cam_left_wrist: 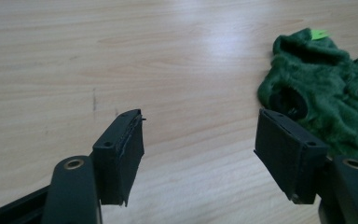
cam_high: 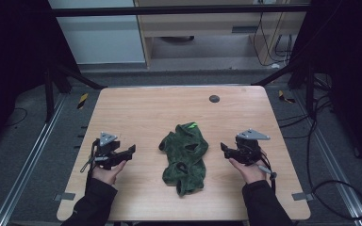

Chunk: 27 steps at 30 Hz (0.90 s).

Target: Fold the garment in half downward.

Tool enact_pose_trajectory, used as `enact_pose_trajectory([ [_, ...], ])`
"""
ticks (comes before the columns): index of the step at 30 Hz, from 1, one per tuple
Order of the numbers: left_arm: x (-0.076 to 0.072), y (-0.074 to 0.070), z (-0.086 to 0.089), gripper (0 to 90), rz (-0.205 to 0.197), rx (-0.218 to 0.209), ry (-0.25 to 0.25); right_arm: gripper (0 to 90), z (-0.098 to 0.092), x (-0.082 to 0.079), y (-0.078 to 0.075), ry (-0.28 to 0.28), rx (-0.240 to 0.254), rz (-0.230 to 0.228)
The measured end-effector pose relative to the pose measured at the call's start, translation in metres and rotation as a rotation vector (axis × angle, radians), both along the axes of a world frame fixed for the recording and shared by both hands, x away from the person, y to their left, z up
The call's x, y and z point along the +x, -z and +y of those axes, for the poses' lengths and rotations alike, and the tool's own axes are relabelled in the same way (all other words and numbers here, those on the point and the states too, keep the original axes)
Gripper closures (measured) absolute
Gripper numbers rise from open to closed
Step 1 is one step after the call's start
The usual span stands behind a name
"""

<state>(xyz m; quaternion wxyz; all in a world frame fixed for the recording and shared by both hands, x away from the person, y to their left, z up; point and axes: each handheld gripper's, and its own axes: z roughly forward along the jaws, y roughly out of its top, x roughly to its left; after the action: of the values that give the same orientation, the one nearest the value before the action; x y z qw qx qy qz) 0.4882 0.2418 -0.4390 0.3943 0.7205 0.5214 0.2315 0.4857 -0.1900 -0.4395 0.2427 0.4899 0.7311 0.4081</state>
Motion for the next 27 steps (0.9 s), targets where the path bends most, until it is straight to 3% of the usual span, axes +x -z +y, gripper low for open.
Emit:
enact_pose_trajectory([
  [8, 0.018, -0.006, -0.026, 34.2, -0.011, 0.001, 0.034, 36.1, 0.018, 0.017, -0.007, -0.008, -0.002, 0.001],
  [18, 0.036, -0.007, -0.051, 37.8, 0.008, 0.010, 0.078, 40.4, 0.036, 0.036, -0.007, -0.029, 0.001, 0.015],
  [27, 0.054, 0.001, -0.068, 39.9, 0.021, 0.024, 0.102, 43.5, 0.050, 0.049, 0.001, -0.039, -0.012, 0.040],
])
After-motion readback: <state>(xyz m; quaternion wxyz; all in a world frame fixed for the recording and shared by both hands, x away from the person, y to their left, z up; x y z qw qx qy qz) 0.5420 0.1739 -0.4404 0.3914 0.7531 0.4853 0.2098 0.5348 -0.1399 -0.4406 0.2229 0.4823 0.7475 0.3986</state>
